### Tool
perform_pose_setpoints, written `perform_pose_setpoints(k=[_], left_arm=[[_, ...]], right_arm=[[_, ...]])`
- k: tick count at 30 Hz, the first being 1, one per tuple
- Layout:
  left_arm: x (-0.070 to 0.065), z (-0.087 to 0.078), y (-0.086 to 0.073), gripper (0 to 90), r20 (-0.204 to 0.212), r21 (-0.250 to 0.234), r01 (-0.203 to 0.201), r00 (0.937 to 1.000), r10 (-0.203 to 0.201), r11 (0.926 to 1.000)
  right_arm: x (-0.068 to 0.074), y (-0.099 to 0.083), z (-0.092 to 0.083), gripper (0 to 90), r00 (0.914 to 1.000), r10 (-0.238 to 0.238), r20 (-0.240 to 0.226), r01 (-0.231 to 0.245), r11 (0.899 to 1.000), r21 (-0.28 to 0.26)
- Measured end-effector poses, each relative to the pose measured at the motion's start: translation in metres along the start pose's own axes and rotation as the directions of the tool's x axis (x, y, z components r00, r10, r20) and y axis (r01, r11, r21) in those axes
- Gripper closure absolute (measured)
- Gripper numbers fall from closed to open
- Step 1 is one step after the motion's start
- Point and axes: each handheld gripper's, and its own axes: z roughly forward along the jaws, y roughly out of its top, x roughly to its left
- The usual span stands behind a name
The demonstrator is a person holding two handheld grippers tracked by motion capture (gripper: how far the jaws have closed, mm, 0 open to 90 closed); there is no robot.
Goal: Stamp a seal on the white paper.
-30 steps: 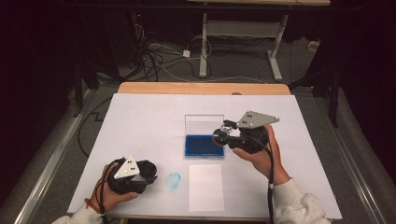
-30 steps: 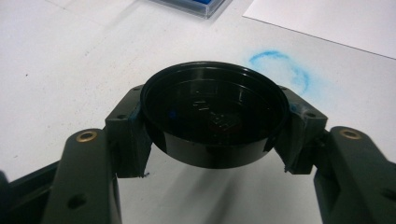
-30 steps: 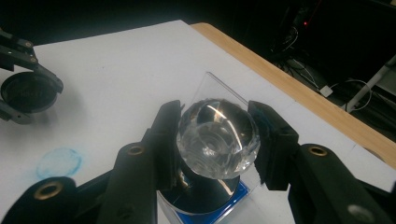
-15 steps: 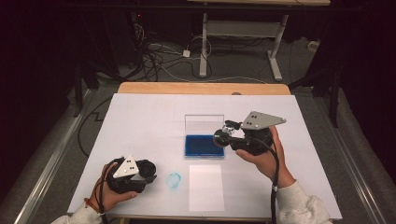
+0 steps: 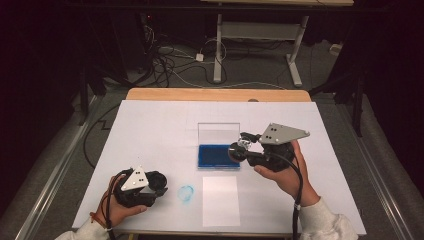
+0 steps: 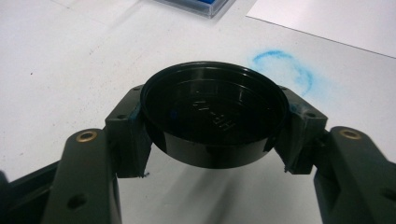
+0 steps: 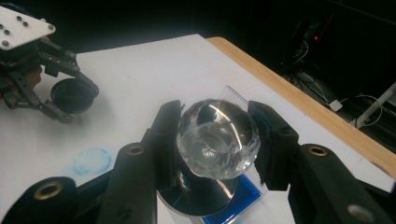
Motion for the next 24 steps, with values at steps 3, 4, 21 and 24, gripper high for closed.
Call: perform_pose_setpoints(k=[3,4,21,24], left_arm=[[-0.001,-0.001,0.0,36.6,-0.002,-0.002,0.0,1.0,0.0,1.0],[-0.001,-0.001,0.001,36.6,-0.004,-0.003,-0.002,1.0,0.002,1.0],[-0.003,0.005,0.005,36.6,0.007,0.01,-0.019,0.9998,0.019,0.9998],[-0.003,0.005,0.006,36.6,0.009,0.009,-0.017,0.9998,0.017,0.9998]], right_arm=[[0.002,0.0,-0.001,57.4,1.0,-0.001,-0.003,0.001,1.0,0.0],[0.003,0.0,-0.001,57.4,1.0,-0.003,-0.006,0.003,1.0,0.002],[0.025,-0.01,0.004,57.4,0.9966,-0.036,-0.074,0.04,0.998,0.049],[0.033,-0.015,0.011,57.4,0.9938,-0.051,-0.098,0.059,0.996,0.073]])
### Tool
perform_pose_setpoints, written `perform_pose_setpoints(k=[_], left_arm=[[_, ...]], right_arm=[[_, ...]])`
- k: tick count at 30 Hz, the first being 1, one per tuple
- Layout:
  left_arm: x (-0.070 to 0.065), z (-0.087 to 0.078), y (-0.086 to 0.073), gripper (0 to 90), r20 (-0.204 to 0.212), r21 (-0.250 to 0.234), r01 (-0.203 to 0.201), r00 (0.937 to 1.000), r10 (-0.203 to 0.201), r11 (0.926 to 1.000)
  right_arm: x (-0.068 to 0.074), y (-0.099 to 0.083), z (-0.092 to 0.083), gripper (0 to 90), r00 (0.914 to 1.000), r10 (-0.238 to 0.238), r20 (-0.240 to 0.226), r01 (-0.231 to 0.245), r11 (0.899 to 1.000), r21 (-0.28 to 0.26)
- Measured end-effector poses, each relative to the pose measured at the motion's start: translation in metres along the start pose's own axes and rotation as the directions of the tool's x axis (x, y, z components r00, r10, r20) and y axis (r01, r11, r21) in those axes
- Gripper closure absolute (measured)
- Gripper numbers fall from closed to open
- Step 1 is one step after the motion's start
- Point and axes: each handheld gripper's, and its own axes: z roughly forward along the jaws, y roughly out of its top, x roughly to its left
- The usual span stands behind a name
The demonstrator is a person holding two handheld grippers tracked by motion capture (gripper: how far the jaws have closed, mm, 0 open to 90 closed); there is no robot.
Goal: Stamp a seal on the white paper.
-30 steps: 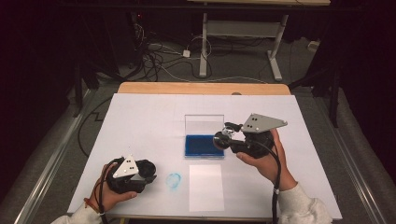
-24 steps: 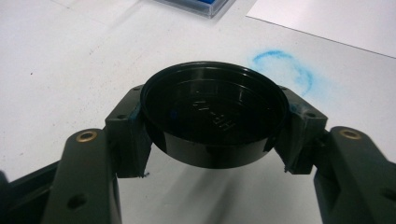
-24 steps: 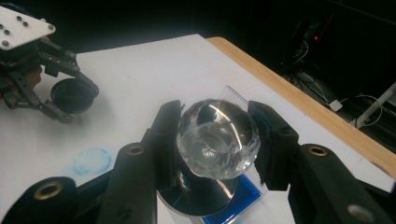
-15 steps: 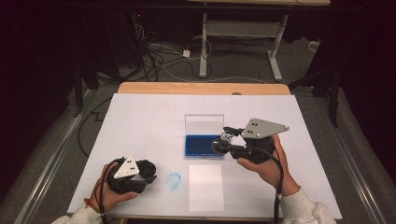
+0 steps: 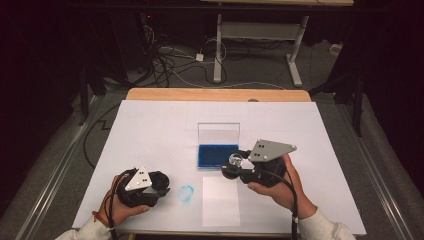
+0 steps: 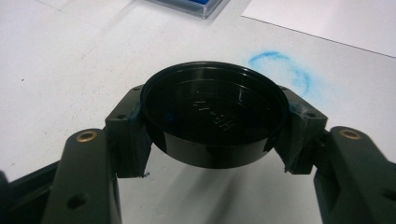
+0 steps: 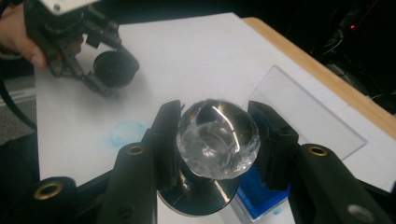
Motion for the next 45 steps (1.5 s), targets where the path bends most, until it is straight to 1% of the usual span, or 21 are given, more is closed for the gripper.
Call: perform_pose_setpoints(k=[4,6,10,13,16,22,25,30,36,45], left_arm=[[0.0,0.0,0.0,36.6,0.0,0.002,-0.003,1.0,0.003,1.0],[0.0,0.0,0.0,36.6,0.0,0.001,-0.002,1.0,0.002,1.0],[0.0,0.0,0.0,36.6,0.002,0.002,-0.003,1.0,0.003,1.0],[0.0,0.0,0.0,36.6,0.001,0.005,-0.005,1.0,0.005,1.0],[0.0,0.0,0.0,36.5,0.001,0.006,-0.005,1.0,0.005,1.0],[0.0,0.001,0.001,36.6,0.002,0.009,-0.007,1.0,0.007,0.9999],[0.0,0.001,0.001,36.6,0.003,0.009,-0.008,1.0,0.008,0.9999],[-0.001,0.002,0.001,36.6,0.005,0.014,-0.009,0.9999,0.009,0.9999],[-0.001,0.001,0.001,36.5,0.005,0.014,-0.01,0.9999,0.01,0.9998],[-0.001,0.001,0.001,36.6,0.005,0.015,-0.013,0.9999,0.013,0.9998]], right_arm=[[0.009,-0.005,0.009,57.4,0.9997,-0.013,-0.02,0.014,0.999,0.034],[0.013,-0.007,0.012,57.4,0.9993,-0.026,-0.026,0.027,0.999,0.042],[0.02,-0.01,0.017,57.5,0.9985,-0.035,-0.041,0.038,0.998,0.057],[0.021,-0.012,0.017,57.4,0.9983,-0.037,-0.046,0.04,0.997,0.063],[0.023,-0.015,0.018,57.4,0.9985,-0.028,-0.048,0.031,0.997,0.066],[0.027,-0.021,0.023,57.5,0.9976,-0.032,-0.062,0.037,0.995,0.089],[0.03,-0.024,0.026,57.5,0.9966,-0.042,-0.07,0.05,0.993,0.108],[0.032,-0.027,0.029,57.5,0.9962,-0.04,-0.077,0.049,0.991,0.125],[0.035,-0.032,0.034,57.5,0.9944,-0.041,-0.097,0.056,0.987,0.151],[0.038,-0.036,0.04,57.4,0.9941,-0.047,-0.097,0.063,0.984,0.166]])
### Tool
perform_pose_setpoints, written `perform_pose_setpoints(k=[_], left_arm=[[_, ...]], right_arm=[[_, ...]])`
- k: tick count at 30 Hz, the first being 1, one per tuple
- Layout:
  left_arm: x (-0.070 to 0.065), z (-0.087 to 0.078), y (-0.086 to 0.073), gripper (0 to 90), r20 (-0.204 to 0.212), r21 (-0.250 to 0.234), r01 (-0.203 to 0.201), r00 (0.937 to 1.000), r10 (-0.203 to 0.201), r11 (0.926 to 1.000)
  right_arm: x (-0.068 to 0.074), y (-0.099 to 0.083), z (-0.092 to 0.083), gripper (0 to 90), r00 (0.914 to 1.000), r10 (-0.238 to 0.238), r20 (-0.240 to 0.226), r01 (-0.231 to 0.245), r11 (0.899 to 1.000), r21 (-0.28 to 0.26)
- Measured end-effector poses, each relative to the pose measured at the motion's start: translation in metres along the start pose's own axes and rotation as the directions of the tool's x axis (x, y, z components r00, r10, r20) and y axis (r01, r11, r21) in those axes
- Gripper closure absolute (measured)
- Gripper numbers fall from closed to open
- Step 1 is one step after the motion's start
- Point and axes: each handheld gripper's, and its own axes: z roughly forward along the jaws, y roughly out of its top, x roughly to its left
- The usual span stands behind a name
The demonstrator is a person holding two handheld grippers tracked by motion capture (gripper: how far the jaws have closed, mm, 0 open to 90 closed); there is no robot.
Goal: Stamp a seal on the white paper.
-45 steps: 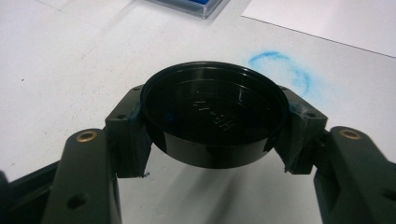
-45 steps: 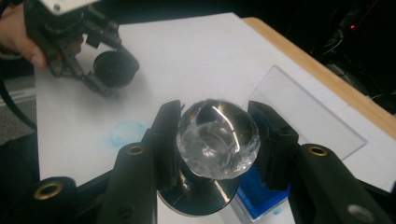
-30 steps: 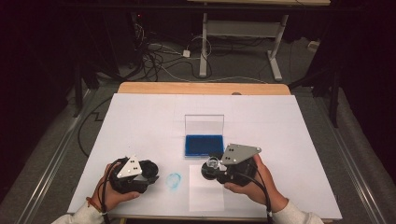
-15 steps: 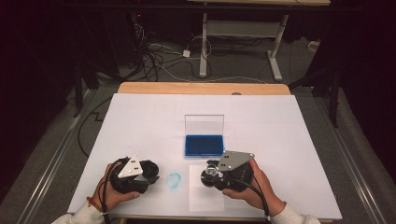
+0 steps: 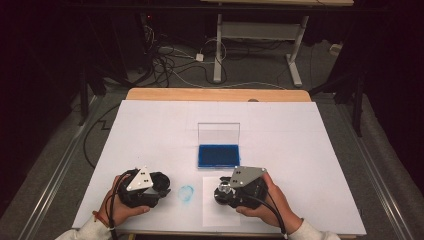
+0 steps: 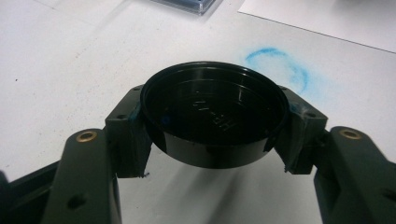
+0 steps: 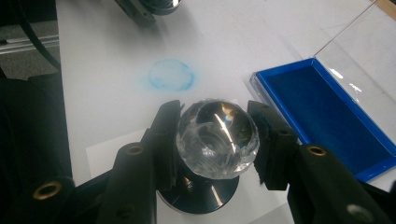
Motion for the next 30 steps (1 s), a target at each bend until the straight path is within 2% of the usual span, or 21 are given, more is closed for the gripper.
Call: perform_pose_setpoints(k=[11,30], left_arm=[[0.0,0.0,0.0,36.5,0.003,0.001,-0.001,1.0,0.001,1.0],[0.0,0.0,0.0,36.5,0.003,0.003,0.0,1.0,0.0,1.0]], right_arm=[[0.002,-0.002,0.006,57.5,1.0,-0.001,0.007,0.001,1.0,0.001],[0.007,-0.005,0.016,57.4,0.9998,-0.016,-0.009,0.017,0.999,0.03]])
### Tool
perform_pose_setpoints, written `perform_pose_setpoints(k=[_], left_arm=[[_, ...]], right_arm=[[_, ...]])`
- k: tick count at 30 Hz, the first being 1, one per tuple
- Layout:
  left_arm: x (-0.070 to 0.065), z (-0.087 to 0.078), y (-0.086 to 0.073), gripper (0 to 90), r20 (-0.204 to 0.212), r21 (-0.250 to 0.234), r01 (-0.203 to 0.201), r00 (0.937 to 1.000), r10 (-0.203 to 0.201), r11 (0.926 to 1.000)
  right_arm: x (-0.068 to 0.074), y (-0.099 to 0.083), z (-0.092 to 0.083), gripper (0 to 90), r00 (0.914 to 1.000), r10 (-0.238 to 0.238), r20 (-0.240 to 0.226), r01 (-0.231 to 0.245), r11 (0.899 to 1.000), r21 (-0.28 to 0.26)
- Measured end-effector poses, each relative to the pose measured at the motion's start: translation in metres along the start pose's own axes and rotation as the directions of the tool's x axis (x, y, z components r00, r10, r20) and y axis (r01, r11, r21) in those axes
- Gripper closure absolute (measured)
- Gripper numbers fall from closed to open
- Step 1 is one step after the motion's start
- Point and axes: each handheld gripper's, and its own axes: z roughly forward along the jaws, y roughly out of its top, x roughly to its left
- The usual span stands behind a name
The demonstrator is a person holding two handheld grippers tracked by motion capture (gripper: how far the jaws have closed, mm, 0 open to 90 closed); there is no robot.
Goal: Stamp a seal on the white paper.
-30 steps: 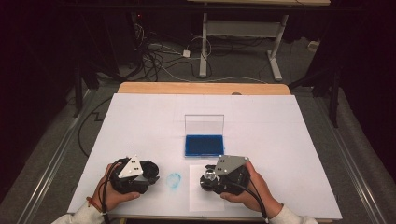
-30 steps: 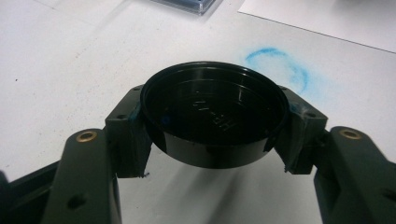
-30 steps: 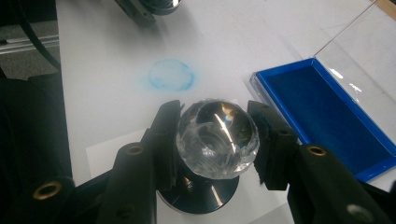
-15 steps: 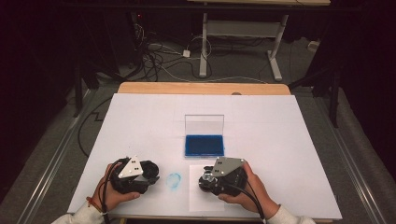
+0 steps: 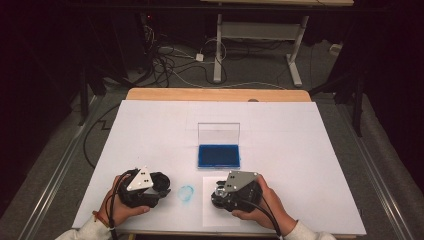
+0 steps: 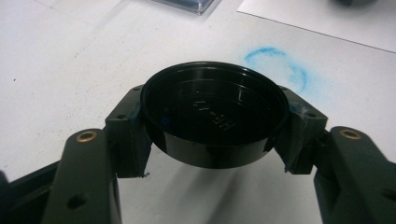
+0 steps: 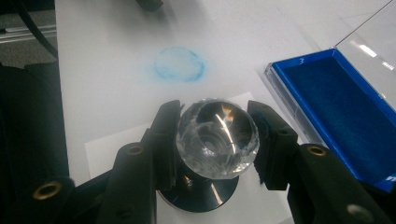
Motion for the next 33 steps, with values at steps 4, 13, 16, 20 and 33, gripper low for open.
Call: perform_pose_setpoints(k=[4,13,16,20,33], left_arm=[[0.0,0.0,0.0,36.5,0.001,0.0,-0.003,1.0,0.003,1.0],[0.0,0.0,0.0,36.5,0.001,0.0,-0.002,1.0,0.002,1.0],[-0.001,0.001,0.0,36.5,0.005,0.002,0.0,1.0,0.0,1.0],[-0.001,0.001,0.0,36.6,0.006,0.005,-0.002,1.0,0.002,1.0],[-0.001,0.001,0.0,36.5,0.004,0.006,0.002,1.0,-0.002,1.0]], right_arm=[[0.001,-0.001,0.003,57.4,1.0,0.0,0.0,0.0,1.0,0.008],[0.001,-0.007,0.01,57.4,1.0,-0.006,0.003,0.006,1.0,0.028],[0.003,-0.007,0.011,57.4,0.9998,-0.018,0.008,0.018,0.999,0.03],[0.005,-0.009,0.008,57.5,0.9993,-0.033,0.018,0.032,0.998,0.047],[0.005,-0.01,0.009,57.5,0.9995,-0.029,0.014,0.029,0.999,0.046]])
